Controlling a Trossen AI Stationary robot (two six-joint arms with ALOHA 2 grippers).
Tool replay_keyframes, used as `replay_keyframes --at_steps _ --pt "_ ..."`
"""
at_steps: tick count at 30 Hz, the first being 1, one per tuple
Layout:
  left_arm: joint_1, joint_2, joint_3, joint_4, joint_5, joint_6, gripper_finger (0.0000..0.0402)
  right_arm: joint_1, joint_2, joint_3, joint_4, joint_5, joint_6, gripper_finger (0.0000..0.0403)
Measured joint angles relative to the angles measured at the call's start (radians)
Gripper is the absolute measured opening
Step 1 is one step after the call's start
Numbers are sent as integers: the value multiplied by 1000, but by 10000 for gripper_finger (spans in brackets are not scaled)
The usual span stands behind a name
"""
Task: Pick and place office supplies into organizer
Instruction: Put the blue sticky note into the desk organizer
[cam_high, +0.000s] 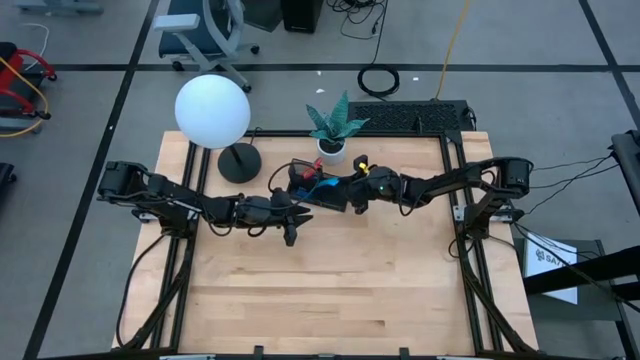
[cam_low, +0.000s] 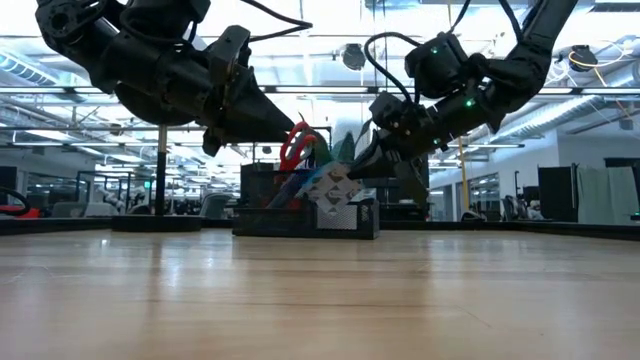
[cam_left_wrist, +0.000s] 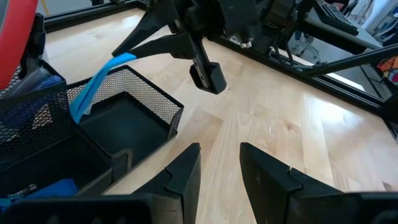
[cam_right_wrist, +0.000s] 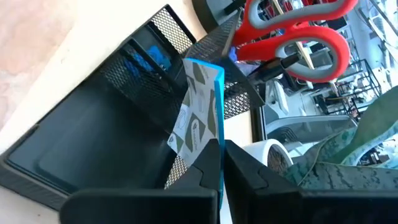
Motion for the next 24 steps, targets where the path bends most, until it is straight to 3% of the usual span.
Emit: replay_keyframes --at_steps 10,17,24 --pt "0 0 0 1 0 -1 120 -7 26 0 -30 -76 -2 6" --pt "0 0 0 0 0 -1 120 -25 51 3 -120 -76 -16 50" --pt "0 0 0 -4 0 -1 120 -20 51 2 -97 -76 -26 95"
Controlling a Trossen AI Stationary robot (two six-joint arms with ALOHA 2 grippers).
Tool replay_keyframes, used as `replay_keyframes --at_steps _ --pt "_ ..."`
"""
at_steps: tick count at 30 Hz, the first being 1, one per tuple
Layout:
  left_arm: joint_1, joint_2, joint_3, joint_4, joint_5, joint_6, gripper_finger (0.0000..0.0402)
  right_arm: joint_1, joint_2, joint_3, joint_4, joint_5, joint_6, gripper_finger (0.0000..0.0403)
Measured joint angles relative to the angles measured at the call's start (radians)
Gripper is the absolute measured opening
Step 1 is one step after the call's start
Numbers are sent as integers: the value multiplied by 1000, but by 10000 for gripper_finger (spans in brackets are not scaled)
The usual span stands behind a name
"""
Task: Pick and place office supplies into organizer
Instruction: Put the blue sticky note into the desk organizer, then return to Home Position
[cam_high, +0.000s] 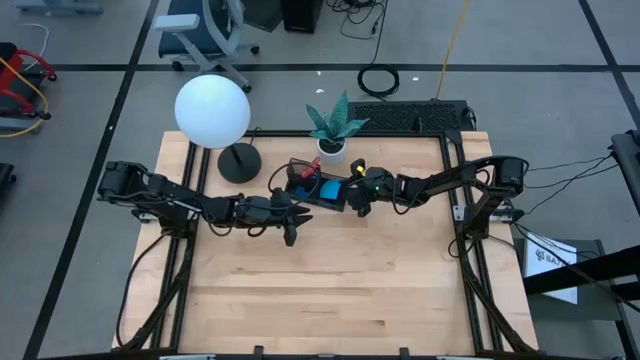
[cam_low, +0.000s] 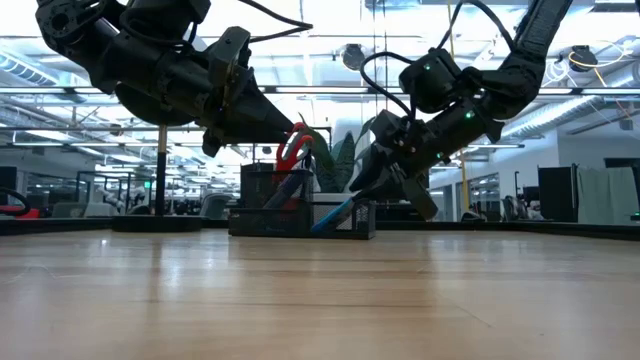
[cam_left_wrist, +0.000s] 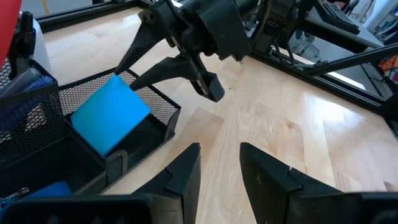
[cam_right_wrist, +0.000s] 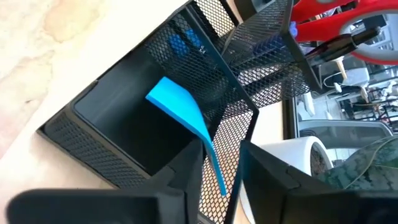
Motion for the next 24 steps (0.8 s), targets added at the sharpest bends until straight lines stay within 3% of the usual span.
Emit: replay_keyframes --at_steps 5,13,17,24 --pt "0 0 0 0 0 0 120 15 -6 0 -2 36 0 132" --pt "0 0 0 -8 0 0 120 74 -55 -2 -60 178 1 188" --pt "0 0 0 -13 0 -1 120 99 -114 -6 -125 230 1 198" --pt "0 0 0 -13 0 11 120 134 -234 -5 -137 232 54 192"
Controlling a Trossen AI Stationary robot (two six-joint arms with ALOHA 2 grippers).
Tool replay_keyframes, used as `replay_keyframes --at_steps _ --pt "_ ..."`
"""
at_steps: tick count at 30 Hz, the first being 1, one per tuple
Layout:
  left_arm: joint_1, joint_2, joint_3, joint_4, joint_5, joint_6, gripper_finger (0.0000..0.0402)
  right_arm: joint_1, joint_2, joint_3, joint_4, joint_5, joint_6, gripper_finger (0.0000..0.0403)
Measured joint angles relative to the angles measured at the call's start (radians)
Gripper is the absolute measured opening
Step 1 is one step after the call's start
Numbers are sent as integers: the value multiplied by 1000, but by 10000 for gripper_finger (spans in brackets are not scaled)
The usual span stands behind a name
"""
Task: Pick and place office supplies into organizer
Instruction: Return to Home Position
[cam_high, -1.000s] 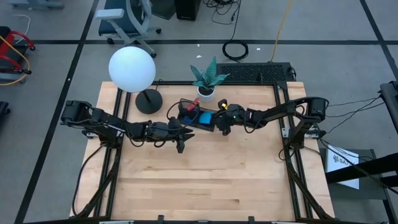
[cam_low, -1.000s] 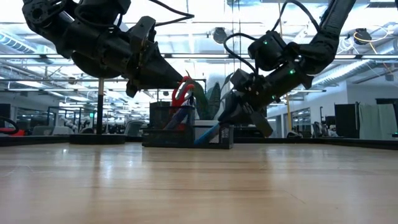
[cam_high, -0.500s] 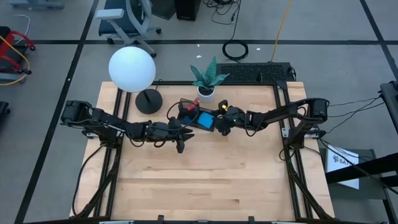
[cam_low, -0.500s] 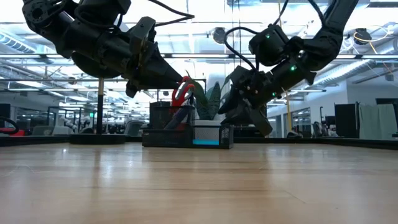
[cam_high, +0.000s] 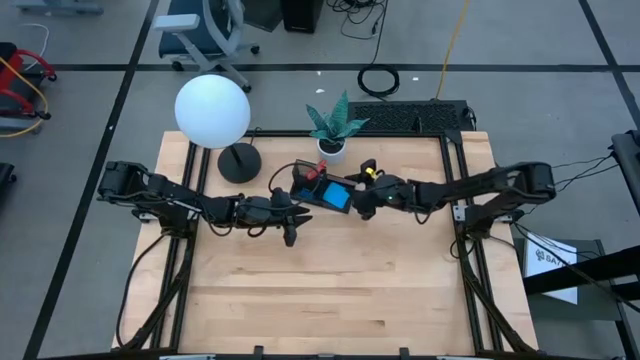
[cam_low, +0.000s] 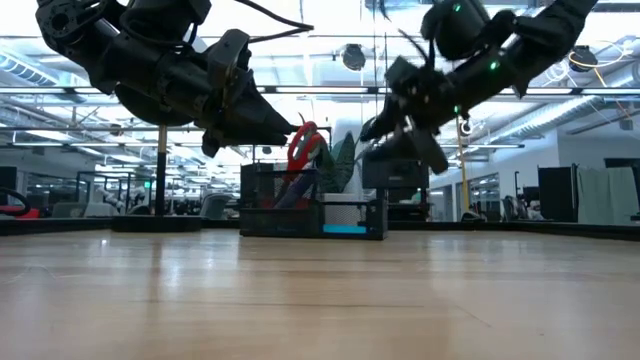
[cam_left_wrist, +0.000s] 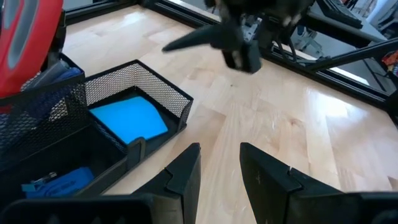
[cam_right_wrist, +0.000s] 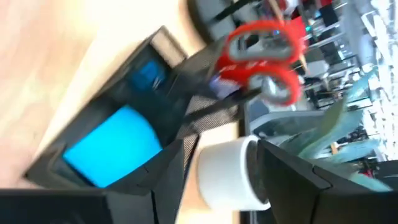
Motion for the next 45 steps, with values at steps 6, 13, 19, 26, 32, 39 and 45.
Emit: replay_keyframes --at_steps 6,13,19,26,32,39,45 --pt "0 -7 0 -7 9 67 120 33 -91 1 6 1 69 192" --pt "-1 -44 2 -25 44 111 120 73 -183 2 15 2 161 188" --pt "-1 -135 1 -124 46 130 120 103 -228 3 14 3 257 190" --pt "-8 -279 1 -222 45 199 120 133 -236 3 24 2 333 188" --pt "-31 -397 0 -307 20 297 120 165 -236 3 24 3 368 187" --pt "-51 -498 0 -349 19 344 120 203 -236 3 41 2 482 188" --pt "-60 -561 0 -436 15 429 120 235 -247 3 42 3 532 186"
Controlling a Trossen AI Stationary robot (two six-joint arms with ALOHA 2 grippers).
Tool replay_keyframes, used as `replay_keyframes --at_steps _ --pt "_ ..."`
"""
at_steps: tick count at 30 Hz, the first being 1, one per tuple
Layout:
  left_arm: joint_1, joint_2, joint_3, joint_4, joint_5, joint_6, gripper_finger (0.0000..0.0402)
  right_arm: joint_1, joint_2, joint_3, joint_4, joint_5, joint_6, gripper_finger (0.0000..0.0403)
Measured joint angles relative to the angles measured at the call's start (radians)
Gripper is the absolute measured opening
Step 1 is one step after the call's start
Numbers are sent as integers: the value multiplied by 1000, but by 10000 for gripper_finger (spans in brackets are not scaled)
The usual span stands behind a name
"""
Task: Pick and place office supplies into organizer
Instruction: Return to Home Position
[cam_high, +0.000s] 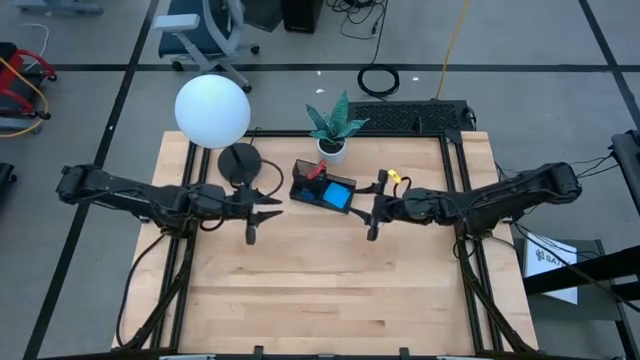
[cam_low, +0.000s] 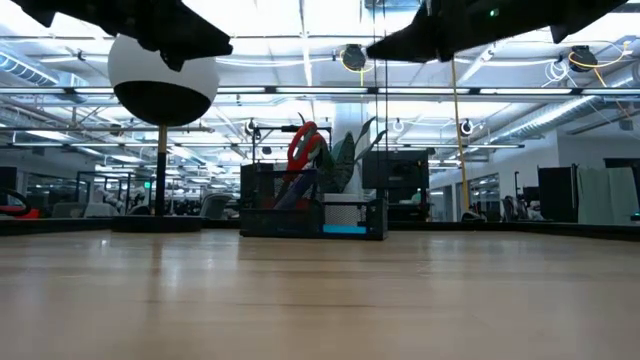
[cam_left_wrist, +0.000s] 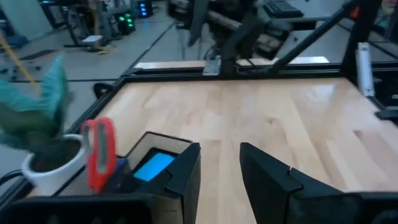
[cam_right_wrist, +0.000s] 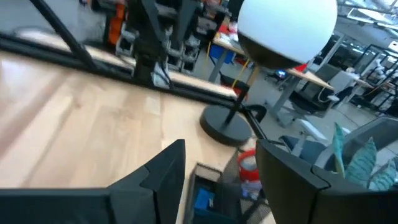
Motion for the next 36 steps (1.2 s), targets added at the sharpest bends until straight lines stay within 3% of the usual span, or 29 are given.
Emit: replay_keyframes --at_steps 6,27,32,36 --pt "1 -68 0 -25 -91 -22 120 26 -74 0 -6 -2 67 185" --pt "2 -274 0 -193 -94 13 120 198 -497 0 -258 -3 94 188" --pt "2 -344 -50 -110 -94 41 120 211 -541 -1 -232 -3 73 189" --pt "21 -385 -106 -38 -123 55 120 201 -557 -69 -52 -2 15 185"
